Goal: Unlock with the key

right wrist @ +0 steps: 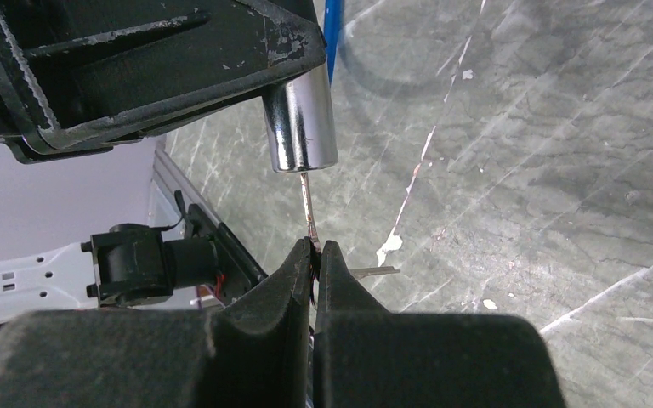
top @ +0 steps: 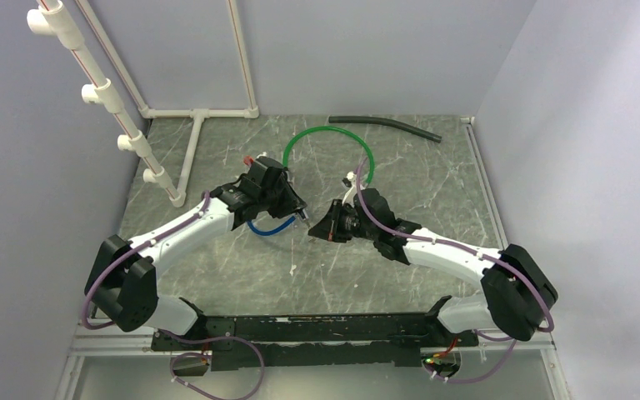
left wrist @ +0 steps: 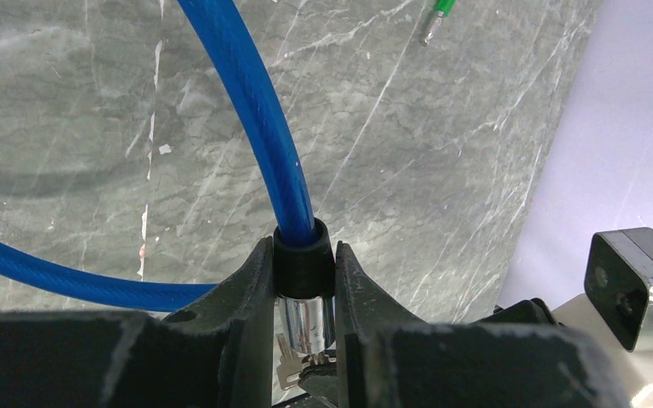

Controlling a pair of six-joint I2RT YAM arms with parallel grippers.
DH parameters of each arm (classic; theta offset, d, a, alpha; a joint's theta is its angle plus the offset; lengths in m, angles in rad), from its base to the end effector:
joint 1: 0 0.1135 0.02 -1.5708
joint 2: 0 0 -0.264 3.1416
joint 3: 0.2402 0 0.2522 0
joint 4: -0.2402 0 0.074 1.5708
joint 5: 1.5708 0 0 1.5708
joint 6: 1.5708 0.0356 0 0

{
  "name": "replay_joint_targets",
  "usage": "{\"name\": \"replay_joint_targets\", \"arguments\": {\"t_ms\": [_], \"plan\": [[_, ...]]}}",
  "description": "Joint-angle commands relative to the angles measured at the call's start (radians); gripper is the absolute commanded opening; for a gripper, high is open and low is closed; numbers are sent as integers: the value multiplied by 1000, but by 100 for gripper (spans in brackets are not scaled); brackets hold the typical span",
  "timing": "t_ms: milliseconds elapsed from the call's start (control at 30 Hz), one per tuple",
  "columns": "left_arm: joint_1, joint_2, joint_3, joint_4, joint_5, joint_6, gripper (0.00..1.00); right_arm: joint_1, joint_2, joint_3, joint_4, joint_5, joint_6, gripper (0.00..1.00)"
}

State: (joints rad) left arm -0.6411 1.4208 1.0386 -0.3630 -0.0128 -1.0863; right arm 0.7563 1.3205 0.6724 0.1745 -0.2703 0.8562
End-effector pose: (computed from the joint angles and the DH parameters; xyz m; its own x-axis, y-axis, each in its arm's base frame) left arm 0.2493 -0.1855 0.2645 -0.7757 -0.5252 -0.3500 -0.2059 0.7348 -0.6463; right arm 0.1990 0.2008 0.2198 -0.8475 0.2012 -0.4912 -0.2960 0.5889 0.7520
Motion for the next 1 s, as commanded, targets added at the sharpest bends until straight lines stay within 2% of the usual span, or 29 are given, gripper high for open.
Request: {"name": "replay_joint_targets", "arguments": {"t_ms": [0,967], "plan": [[1,-39,21,44,-8,4,0,5,-14,28,43,10,-7,0],[2,-36,14,54,-12,0,0,4,2,14,80,-8,31,0]]}}
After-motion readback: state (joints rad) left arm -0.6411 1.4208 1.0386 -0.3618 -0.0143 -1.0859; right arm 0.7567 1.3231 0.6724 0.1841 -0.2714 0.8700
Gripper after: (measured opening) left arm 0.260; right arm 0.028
